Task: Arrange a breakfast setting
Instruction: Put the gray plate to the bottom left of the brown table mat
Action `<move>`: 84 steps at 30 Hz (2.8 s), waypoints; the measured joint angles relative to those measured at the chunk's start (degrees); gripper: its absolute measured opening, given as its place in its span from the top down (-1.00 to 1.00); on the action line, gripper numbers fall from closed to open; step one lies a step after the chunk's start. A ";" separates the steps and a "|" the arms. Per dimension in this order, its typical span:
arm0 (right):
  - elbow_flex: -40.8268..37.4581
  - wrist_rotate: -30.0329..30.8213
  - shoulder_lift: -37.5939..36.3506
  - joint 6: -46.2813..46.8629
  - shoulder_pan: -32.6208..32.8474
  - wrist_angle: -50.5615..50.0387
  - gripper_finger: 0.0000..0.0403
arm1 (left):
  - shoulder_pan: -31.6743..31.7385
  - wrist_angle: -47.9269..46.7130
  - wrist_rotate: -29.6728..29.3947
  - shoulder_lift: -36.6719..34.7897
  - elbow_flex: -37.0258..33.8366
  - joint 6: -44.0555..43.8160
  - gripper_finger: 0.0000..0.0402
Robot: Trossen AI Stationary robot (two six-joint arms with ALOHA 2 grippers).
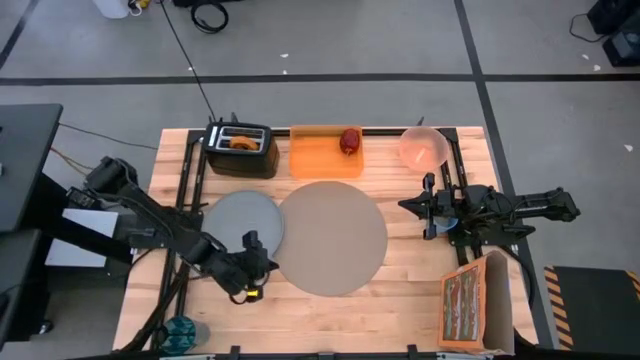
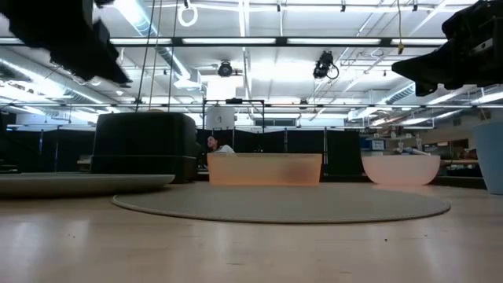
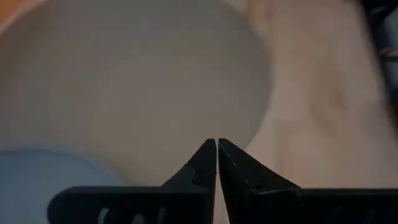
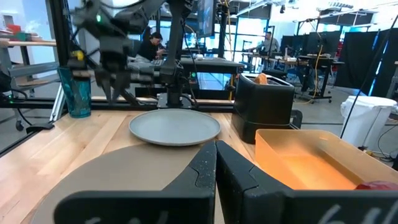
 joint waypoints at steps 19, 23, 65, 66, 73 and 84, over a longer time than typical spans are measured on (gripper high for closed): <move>0.01 0.01 0.00 -0.01 -0.01 -0.04 0.95 | 2.57 -23.83 3.66 2.17 6.04 -4.54 0.03; 0.00 0.01 0.00 -0.01 0.00 -0.02 0.95 | -1.27 -22.35 3.85 2.52 3.98 -4.71 0.04; 0.01 0.01 0.00 -0.02 -0.01 -0.04 0.95 | -5.37 -3.74 4.86 3.68 -10.02 -7.14 0.87; 0.01 0.01 0.00 -0.02 -0.01 -0.06 0.95 | -5.58 -4.47 5.19 3.69 -9.17 -6.95 0.87; -0.01 0.01 0.00 0.00 -0.01 -0.04 0.95 | -5.60 -14.84 4.93 3.69 -2.97 -5.66 0.89; 0.01 0.01 0.00 -0.02 -0.01 -0.05 0.95 | -5.67 -27.63 3.27 3.70 8.32 1.86 0.93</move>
